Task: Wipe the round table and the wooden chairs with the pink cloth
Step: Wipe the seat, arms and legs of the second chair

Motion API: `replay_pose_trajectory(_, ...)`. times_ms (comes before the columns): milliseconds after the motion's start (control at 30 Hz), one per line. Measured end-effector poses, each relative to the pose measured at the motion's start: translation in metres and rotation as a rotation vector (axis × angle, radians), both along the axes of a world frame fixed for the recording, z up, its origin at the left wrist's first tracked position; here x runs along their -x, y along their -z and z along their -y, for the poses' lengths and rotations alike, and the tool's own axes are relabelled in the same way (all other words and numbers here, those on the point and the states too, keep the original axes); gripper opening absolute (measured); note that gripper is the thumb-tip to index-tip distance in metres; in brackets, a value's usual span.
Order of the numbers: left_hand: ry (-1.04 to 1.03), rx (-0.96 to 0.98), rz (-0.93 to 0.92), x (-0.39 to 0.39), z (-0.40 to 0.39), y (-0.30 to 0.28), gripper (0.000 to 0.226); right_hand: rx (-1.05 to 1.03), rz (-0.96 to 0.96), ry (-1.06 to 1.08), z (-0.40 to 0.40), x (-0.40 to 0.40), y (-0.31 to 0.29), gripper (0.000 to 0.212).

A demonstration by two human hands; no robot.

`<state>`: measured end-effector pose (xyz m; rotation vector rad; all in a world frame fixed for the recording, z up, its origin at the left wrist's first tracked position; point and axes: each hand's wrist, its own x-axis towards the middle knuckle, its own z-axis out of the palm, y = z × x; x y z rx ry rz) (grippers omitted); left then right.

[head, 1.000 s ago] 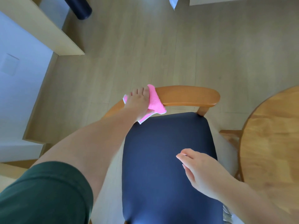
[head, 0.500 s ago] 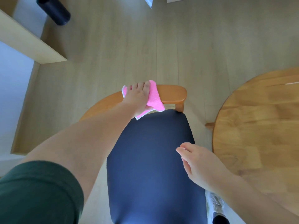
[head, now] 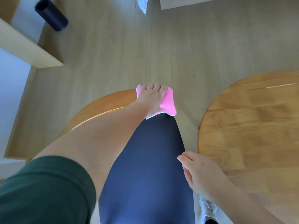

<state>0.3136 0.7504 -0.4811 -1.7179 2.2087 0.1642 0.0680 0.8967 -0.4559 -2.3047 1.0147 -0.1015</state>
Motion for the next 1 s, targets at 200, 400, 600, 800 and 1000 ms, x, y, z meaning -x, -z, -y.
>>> replay_pose_trajectory(200,0.091,0.029,0.02,0.037,0.002,-0.002,0.037,-0.01,-0.024,-0.004,-0.003,0.015,-0.001,0.017)
replay_pose_trajectory(400,0.314,-0.04,0.206,0.059,-0.017,-0.003,0.036,-0.053,-0.071,0.001,-0.009,0.039,-0.012,0.018)
replay_pose_trajectory(600,-0.224,-0.531,-0.268,0.064,-0.124,-0.006,0.025,-0.024,-0.114,-0.058,-0.01,0.047,-0.019,0.026)
replay_pose_trajectory(800,-0.548,-0.334,-0.447,0.053,-0.21,-0.053,0.046,0.018,-0.113,-0.167,-0.011,0.019,-0.041,0.048)
replay_pose_trajectory(1000,-0.536,-0.109,-0.571,0.051,-0.293,-0.114,0.021,-0.116,0.009,-0.35,-0.033,-0.024,-0.079,0.052)
